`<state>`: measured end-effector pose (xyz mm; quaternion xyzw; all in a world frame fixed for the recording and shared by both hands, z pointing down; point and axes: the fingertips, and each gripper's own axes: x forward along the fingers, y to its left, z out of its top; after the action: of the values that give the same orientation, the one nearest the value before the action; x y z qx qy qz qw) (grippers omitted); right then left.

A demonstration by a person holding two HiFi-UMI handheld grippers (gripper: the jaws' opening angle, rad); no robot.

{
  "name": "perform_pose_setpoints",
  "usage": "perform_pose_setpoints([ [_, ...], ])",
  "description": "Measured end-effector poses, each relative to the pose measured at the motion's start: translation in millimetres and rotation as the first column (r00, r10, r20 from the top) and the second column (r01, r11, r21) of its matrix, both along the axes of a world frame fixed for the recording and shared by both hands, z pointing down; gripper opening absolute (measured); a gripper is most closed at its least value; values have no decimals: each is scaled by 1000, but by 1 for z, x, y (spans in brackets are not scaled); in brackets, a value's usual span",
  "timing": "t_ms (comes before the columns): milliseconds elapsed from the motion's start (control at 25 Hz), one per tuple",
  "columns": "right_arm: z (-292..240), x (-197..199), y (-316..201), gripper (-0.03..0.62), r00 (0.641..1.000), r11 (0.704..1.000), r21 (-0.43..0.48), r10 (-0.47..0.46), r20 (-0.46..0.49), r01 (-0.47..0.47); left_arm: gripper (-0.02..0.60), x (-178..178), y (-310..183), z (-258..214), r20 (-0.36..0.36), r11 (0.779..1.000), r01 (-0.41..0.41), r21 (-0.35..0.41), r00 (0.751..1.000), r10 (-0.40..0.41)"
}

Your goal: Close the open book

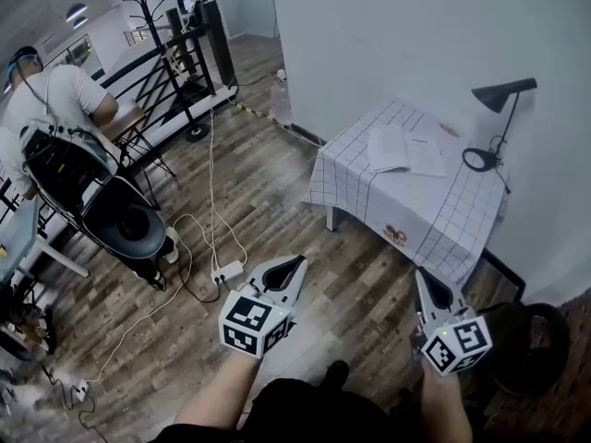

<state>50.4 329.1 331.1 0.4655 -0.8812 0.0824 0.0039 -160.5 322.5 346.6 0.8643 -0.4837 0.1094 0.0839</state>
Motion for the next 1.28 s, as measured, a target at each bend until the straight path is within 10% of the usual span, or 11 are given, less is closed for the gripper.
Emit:
perform_pose_setpoints([
  [560,7,-7,-86,5,999,999,-25,-22,-37,21,11,1,-90,16,-30,1000,-5,-11,1000,4],
  [1280,17,-69,-318,5,995,995,-80,56,-79,-62,11,-35,-348,27,-51,990,-141,-28,989,140],
])
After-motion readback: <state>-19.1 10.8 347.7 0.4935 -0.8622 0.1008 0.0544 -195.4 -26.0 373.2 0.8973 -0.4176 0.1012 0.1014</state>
